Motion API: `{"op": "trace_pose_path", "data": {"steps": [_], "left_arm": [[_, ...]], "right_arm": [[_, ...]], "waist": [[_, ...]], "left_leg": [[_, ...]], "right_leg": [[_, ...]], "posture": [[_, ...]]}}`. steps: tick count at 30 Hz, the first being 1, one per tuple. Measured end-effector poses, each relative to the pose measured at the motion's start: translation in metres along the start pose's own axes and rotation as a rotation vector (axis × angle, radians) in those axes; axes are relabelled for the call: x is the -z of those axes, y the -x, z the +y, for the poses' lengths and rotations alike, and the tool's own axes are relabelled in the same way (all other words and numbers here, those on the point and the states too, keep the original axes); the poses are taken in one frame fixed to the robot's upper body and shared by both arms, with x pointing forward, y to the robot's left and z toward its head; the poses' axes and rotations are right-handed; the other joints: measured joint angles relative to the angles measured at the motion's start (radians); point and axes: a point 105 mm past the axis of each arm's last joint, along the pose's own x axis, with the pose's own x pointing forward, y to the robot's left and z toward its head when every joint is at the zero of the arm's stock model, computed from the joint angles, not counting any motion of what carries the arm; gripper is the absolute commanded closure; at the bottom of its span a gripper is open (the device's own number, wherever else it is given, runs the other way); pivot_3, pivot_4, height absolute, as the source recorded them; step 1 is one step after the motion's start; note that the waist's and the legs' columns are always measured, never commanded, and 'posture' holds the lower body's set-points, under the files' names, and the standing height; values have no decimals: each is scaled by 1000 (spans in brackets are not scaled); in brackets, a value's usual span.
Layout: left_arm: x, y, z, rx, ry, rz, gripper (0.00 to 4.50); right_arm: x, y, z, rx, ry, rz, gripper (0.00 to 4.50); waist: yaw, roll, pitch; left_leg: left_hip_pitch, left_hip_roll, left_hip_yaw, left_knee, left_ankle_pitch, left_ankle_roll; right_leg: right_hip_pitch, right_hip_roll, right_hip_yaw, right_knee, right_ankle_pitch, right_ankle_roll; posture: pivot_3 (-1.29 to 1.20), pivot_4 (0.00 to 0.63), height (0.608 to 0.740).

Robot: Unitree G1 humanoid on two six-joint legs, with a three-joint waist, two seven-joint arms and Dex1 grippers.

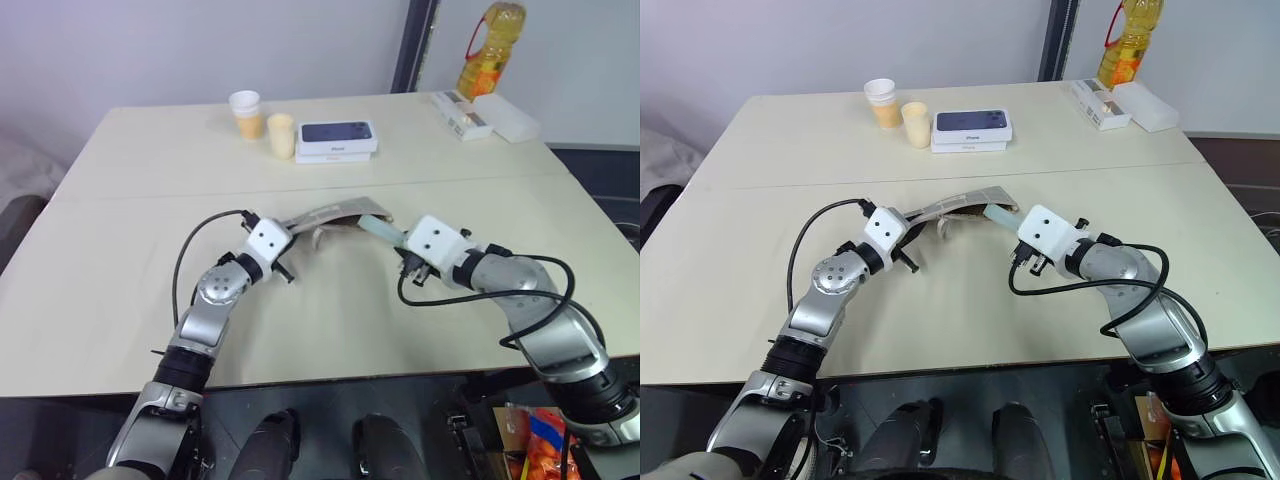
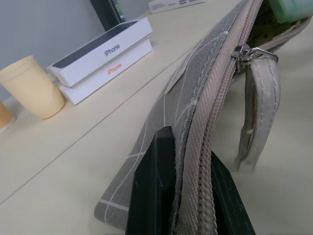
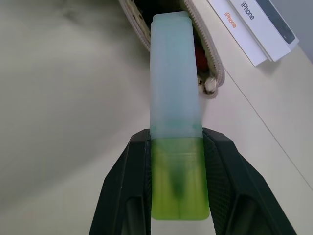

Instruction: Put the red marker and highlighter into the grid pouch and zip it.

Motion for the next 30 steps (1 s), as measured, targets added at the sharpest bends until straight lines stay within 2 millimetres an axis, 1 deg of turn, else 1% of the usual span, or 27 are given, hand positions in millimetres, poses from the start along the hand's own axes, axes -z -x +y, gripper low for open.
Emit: {"op": "trace_pose_path", "data": {"steps": [2, 5, 7, 11, 13, 16, 18, 21, 23, 24, 26, 28, 30], "left_arm": [[-2, 1, -3, 18, -12, -8, 4500], [-3, 4, -8, 59, -66, -12, 4500], [-2, 5, -11, 90, -100, -10, 4500], [-6, 3, -23, 156, -134, -30, 4500], [-6, 3, -26, 178, -132, -32, 4500], [-10, 3, -30, 200, -131, -44, 4500], [-14, 3, -32, 210, -131, -57, 4500], [-14, 3, -34, 210, -96, -53, 4500], [-13, 3, -33, 208, -78, -47, 4500], [-13, 3, -33, 206, -66, -45, 4500], [-12, 2, -32, 197, -37, -35, 4500], [-12, 0, -31, 182, 0, -31, 4500], [-13, -1, -26, 162, 29, -30, 4500]], "right_arm": [[0, -1, 0, -11, 45, 13, 3632], [2, 2, -2, -47, 196, 60, 3632], [-2, 2, -3, -67, 269, 71, 3632], [-10, 0, 8, -137, 398, 76, 3632], [-14, -4, 13, -149, 430, 73, 3632], [-26, -11, 18, -136, 448, 47, 3632], [-31, -13, 16, -115, 462, 41, 3632], [-34, -14, 15, -103, 477, 37, 3632], [-33, -15, 16, -108, 482, 41, 2571], [-33, -15, 16, -113, 484, 40, 2174], [-35, -15, 16, -114, 487, 24, 1240], [-38, -13, 11, -97, 478, 2, 1240], [-42, -8, -1, -64, 450, -25, 1240]], "waist": [[1, 0, 0], [2, 0, 0], [1, 0, 0], [1, 0, 0], [0, 0, 0], [0, 0, 0], [1, 0, 0], [3, 0, 0], [2, 0, 0], [2, 0, 0], [1, 0, 0], [1, 0, 0], [1, 0, 0]], "left_leg": [[0, 0, 0, 0, 0, 0], [0, 0, 0, 0, 0, 0], [0, 0, 0, 0, 0, 0], [0, 0, 0, -1, 0, 0], [0, 0, 0, -1, 0, 0], [0, 0, 0, -1, 0, 0], [0, 0, 0, 0, 0, 0], [0, 0, 0, 0, 0, 0], [0, 0, 0, 0, 0, 0], [0, 0, 0, 0, 0, 0], [0, 0, 0, 0, 0, 0], [0, 0, 0, 0, 0, 0], [0, 0, 0, 0, 0, 0]], "right_leg": [[0, 0, 0, 0, 0, 0], [0, 0, 0, 0, 0, 0], [0, 0, 0, 0, 0, 0], [0, 0, 0, 0, 0, 0], [0, 0, 0, 0, 0, 0], [-1, 0, 0, 0, 0, 0], [0, 0, 0, 0, 0, 0], [0, 0, 0, 0, 0, 0], [0, 0, 0, 0, 0, 0], [0, 0, 0, 0, 0, 0], [0, 0, 0, 0, 0, 0], [0, 0, 0, 0, 0, 0], [0, 0, 0, 0, 0, 0]], "posture": [[0, 150, 740], [0, 150, 740], [0, 150, 740], [0, 150, 740], [0, 150, 740], [0, 150, 740], [0, 150, 740], [0, 150, 740], [0, 150, 740], [0, 150, 740], [0, 150, 740], [0, 150, 740], [0, 150, 740]]}}
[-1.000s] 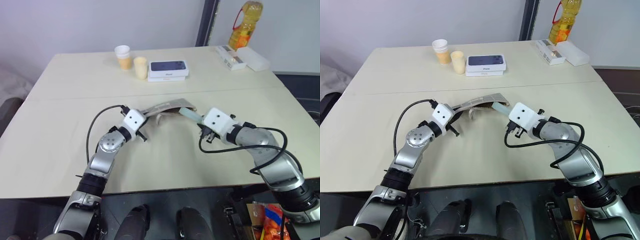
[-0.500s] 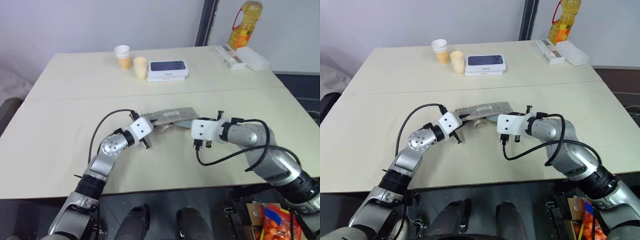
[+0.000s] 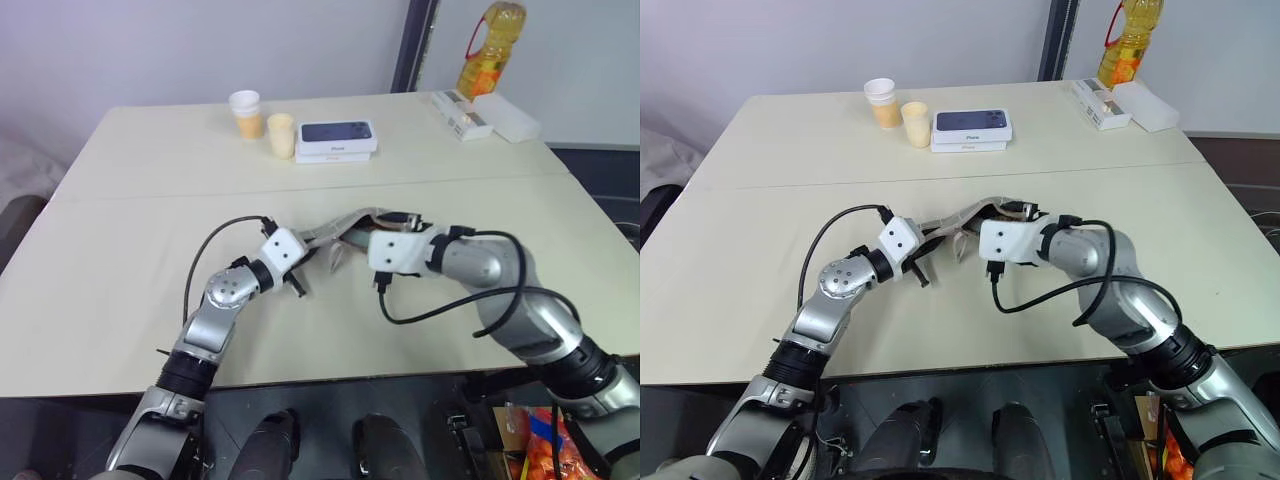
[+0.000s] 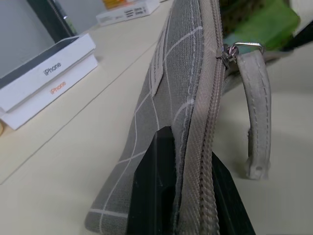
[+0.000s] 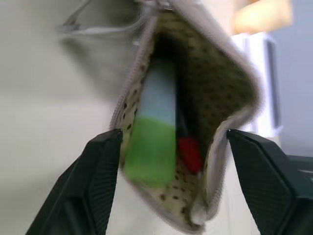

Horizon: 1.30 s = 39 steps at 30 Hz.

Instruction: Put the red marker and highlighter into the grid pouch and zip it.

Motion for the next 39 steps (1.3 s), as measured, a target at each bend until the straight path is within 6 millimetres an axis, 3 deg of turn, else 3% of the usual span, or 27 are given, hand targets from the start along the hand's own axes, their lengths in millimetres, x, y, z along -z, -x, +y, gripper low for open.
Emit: {"op": "trace_pose_path", "data": {"steps": [4, 7, 9, 13, 19, 24, 33, 39], "left_arm": [[-1, -3, 3, -22, 50, 8, 4500], [-7, -12, 6, -42, 140, -4, 4500], [-15, -18, 10, -52, 197, -22, 4500], [-22, -23, 20, -69, 299, -26, 4500], [-23, -33, 8, 13, 458, 17, 4500], [-28, -32, 1, 71, 541, 54, 4500], [-30, -30, 0, 84, 549, 71, 4500], [-34, -31, -1, 82, 545, 63, 4500]], "right_arm": [[-2, 17, -23, 64, -146, -98, 1240], [-13, 35, -34, 75, -387, -253, 1240], [-17, 48, -27, 13, -514, -319, 1240], [-23, 57, 16, -189, -760, -393, 1240], [-25, 23, 40, -153, -981, -351, 1240], [-12, -14, 42, 5, -1153, -262, 1240], [-14, -30, 38, 75, -1193, -253, 1240], [-25, -34, 27, 81, -1220, -312, 1240]], "waist": [[1, 0, 0], [1, -1, 0], [6, -1, 0], [0, -1, 0], [-2, -1, 0], [-1, -1, 0], [-1, -1, 0], [-2, -1, 0]], "left_leg": [[0, 0, 0, 0, 0, 0], [0, 0, -1, 1, 0, 0], [-1, 0, -2, 2, 0, 1], [-2, 0, -1, 8, -2, 4], [-2, 0, -1, 10, -2, 4], [-2, 0, -1, 10, -2, 3], [-3, -1, -1, 10, -2, 3], [-3, 0, -1, 10, -2, 3]], "right_leg": [[0, 0, 0, 0, 0, 0], [1, 0, 0, 0, 0, 0], [2, 0, -1, 0, 0, 0], [2, 0, -1, 1, 0, 0], [2, 1, -1, 2, 0, 0], [1, 1, 0, 3, 0, 0], [1, 1, 0, 3, 0, 0], [1, 1, 0, 3, 0, 0]], "posture": [[0, 150, 740], [0, 150, 740], [0, 150, 740], [0, 150, 740], [0, 150, 740], [0, 150, 740], [0, 150, 740], [0, 150, 740]]}}
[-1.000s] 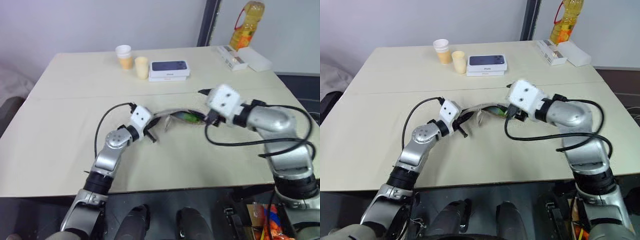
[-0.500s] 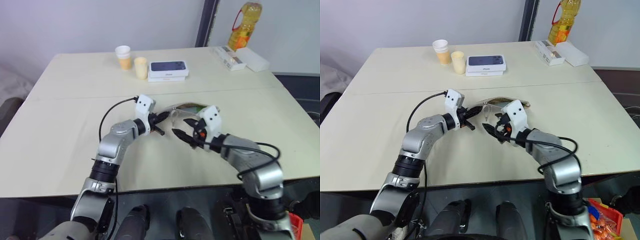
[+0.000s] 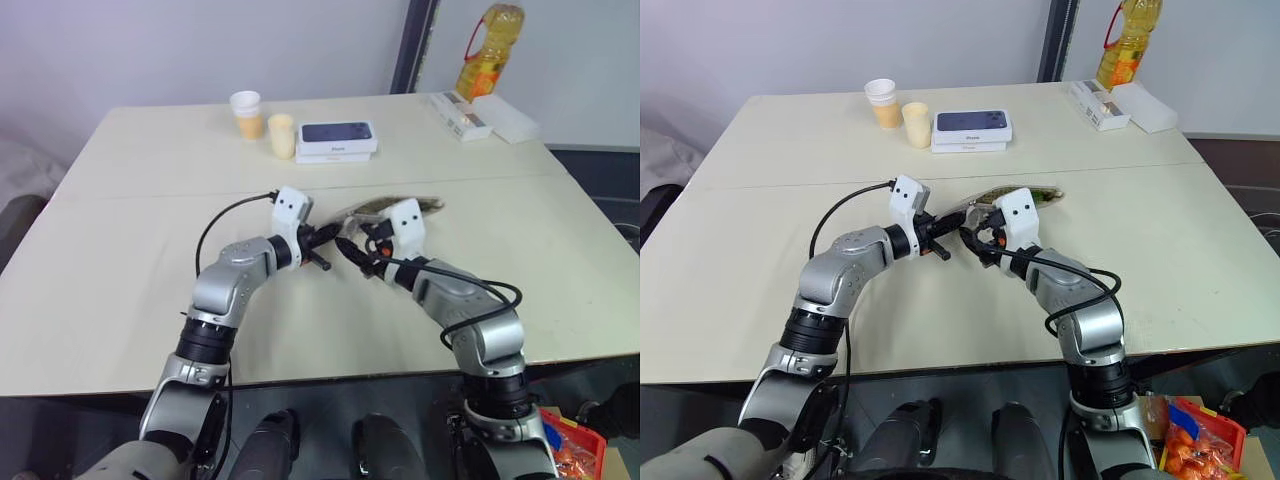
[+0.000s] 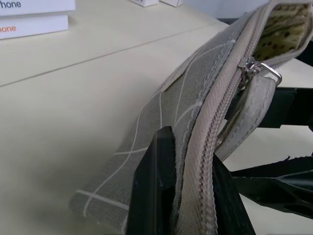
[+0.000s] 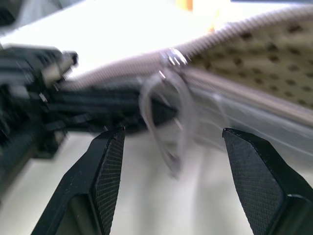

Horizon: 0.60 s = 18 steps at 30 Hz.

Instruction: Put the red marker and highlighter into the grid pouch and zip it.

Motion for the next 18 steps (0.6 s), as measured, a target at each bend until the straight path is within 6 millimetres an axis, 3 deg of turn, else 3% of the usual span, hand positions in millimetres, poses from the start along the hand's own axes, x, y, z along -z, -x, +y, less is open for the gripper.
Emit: {"op": "trace_pose_path", "data": {"steps": [3, 7, 8, 18], "left_arm": [[0, 1, 0, -7, 0, -1, 4500], [0, 0, 2, -21, 0, -2, 4500], [0, 0, 2, -25, 0, -3, 4500], [-3, 1, 8, -52, -44, -34, 4500]], "right_arm": [[1, -2, 2, -6, -22, -2, 2029], [1, -4, 11, -53, -48, -5, 4106], [1, -5, 14, -66, -53, -6, 4443], [-5, 1, -13, 56, -91, -34, 4443]], "waist": [[0, 0, 0], [-1, 0, 0], [-1, 0, 0], [-1, 0, 0]], "left_leg": [[0, 0, 0, 0, 0, 0], [0, 0, 0, 0, 0, 0], [0, 0, 0, 0, 0, 0], [0, 0, 0, -1, 0, 0]], "right_leg": [[0, 0, 0, 0, 0, 0], [0, 0, 0, 0, 0, 0], [0, 0, 0, 0, 0, 0], [-1, -1, 0, 0, 0, 0]], "posture": [[0, 150, 740], [0, 150, 740], [0, 150, 740], [0, 150, 740]]}}
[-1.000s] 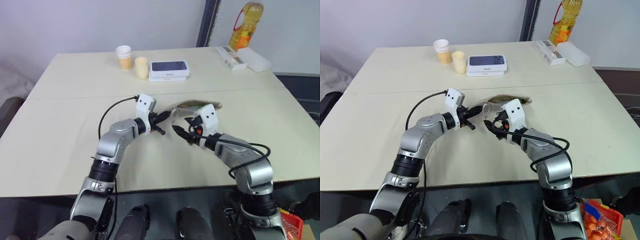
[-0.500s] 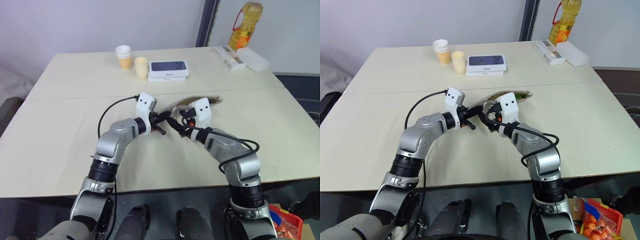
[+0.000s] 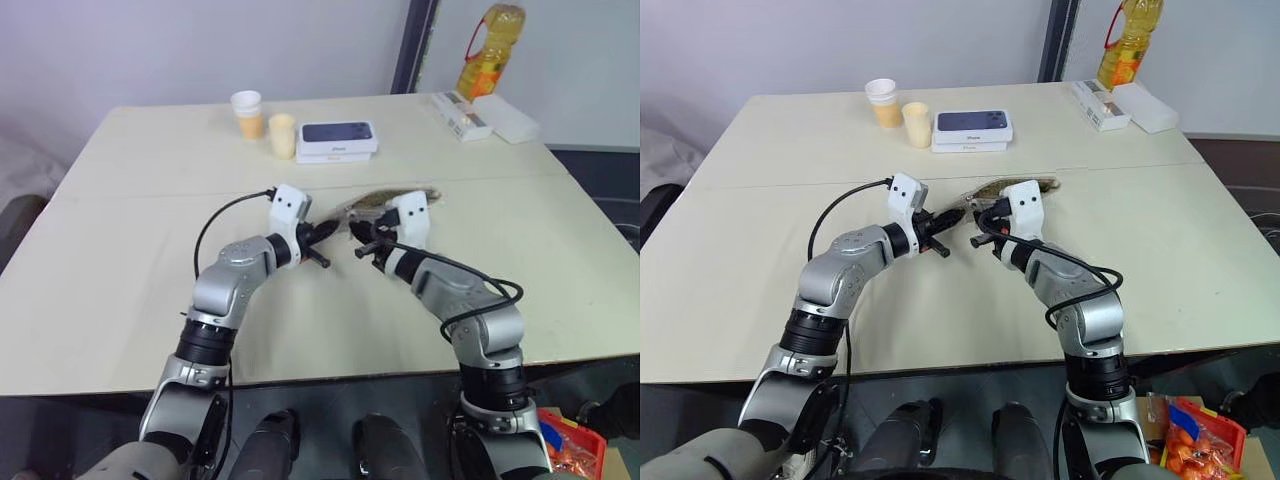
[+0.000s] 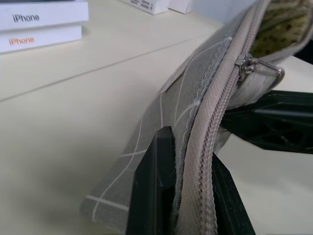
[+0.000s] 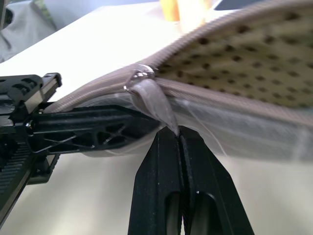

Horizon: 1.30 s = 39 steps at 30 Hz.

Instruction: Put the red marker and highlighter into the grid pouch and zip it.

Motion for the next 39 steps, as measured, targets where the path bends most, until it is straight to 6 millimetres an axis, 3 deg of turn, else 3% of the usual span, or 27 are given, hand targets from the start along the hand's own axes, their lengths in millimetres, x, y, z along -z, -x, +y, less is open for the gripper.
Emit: {"op": "trace_pose_path", "data": {"steps": [8, 16, 20, 21, 24, 29, 35, 39], "left_arm": [[2, 10, 31, -102, -184, -23, 4500], [8, 30, 52, -148, -389, -23, 4500], [14, 36, 52, -141, -395, -27, 4500], [16, 38, 53, -136, -390, -23, 4177], [25, 50, 60, -144, -335, -4, 2978], [43, 76, 69, -173, -245, 52, 520], [62, 116, 60, -189, -49, 64, 520], [68, 142, 70, -294, 19, 53, 520]], "right_arm": [[-19, 23, -21, 27, 39, -25, 4443], [-43, 48, -62, 146, 146, -22, 4443], [-40, 54, -67, 129, 181, 23, 4443], [-35, 55, -67, 120, 187, 44, 4485], [-19, 58, -65, 82, 191, 107, 3648], [-1, 69, -66, 38, 216, 187, 1158], [24, 92, -62, -55, 237, 255, 1158], [21, 100, -66, -58, 234, 222, 1158]], "waist": [[2, 0, 0], [2, 0, 0], [2, 0, 0], [2, 0, 0], [-3, 0, 0], [2, 0, 0], [3, 0, 0], [4, 0, 0]], "left_leg": [[-1, 0, 0, 0, 0, 0], [-2, 0, 0, -1, 0, 0], [-3, 0, 0, -1, 0, 1], [-3, 0, 0, -1, 0, 1], [-3, 1, 0, -1, 0, 1], [-4, 1, 0, 0, -1, 1], [-5, 1, 0, 1, -1, 2], [-5, 1, 0, 2, -1, 2]], "right_leg": [[0, 0, 0, -1, 0, 0], [-2, -1, 0, -1, 0, 0], [-2, -1, 0, -2, 0, 0], [-2, -1, 0, -2, 0, 0], [-2, -1, 0, -2, 0, 0], [-2, -1, 0, -2, 0, 0], [-2, -2, 0, -3, 0, 0], [-2, -2, 0, -3, 0, -1]], "posture": [[0, 150, 740], [0, 150, 740], [0, 150, 740], [0, 150, 740], [0, 150, 740], [0, 150, 740], [0, 150, 740], [0, 150, 740]]}}
